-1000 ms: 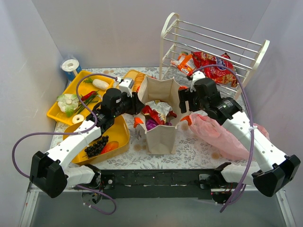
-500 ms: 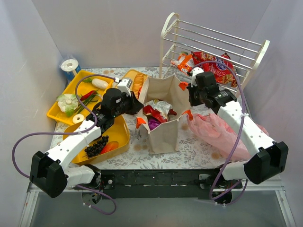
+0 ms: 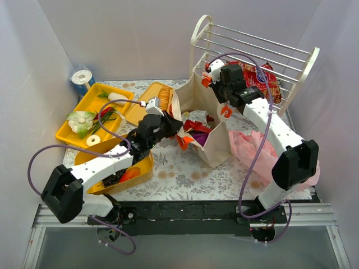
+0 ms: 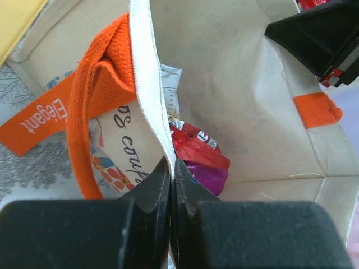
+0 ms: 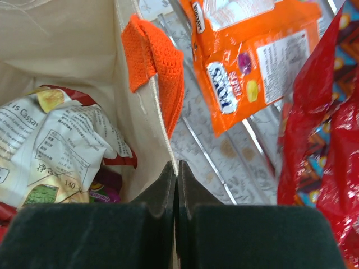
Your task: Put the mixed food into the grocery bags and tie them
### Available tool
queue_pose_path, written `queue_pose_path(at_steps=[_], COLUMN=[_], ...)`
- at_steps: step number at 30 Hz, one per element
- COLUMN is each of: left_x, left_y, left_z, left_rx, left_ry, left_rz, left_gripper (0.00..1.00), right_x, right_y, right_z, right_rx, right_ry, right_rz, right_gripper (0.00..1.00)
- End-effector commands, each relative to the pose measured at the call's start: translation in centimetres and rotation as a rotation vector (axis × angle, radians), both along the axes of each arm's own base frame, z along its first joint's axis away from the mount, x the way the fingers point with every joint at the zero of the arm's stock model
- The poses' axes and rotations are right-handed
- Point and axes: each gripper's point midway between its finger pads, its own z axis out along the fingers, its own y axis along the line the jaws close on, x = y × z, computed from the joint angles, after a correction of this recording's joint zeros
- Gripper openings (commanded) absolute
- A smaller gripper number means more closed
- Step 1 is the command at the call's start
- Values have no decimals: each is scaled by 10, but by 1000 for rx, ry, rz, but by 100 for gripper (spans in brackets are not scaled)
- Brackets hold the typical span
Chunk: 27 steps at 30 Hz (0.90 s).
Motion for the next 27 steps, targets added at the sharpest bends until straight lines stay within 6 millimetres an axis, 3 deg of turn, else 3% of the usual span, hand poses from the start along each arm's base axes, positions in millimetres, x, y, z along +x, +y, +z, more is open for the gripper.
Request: queue_pose_path(at_steps=[1,10,11,13,15,20,23,24,25,27], left_x=[14,38,42,50,55,62,57,55,53,47], left_y=[-20,-52,-58,-66,-75,-80,-83,-83,-81,-82], left_z=[50,46,36,40,30,27,33,37,45,54], left_rx=[-190,-211,-193,-193,-176,-144,-124,-118,-111,-92], left_ry=[-120,-144,-128,-128,-117,-129,-162,-179,-204,-234], left_rz=[90,151,152,150,138,140,93,78,69,30], left_gripper=[0,0,0,0,0,2,34,48,56,62], right_x=[40,69,72,80,85,85,75,72,67,50], right_y=[6,21,21,21,21,20,20,20,21,23], right_z=[74,89,89,83,82,75,80,90,95,110], right_rx=[-3,-43,-54,-82,-96,-96,-76,-59,-27,18], right_ry=[-307,-469,-475,-476,-479,-455,-412,-412,-399,-379], right_rz=[24,88,85,83,74,66,74,79,75,100], right_gripper=[1,1,1,1,1,2,31,61,69,79])
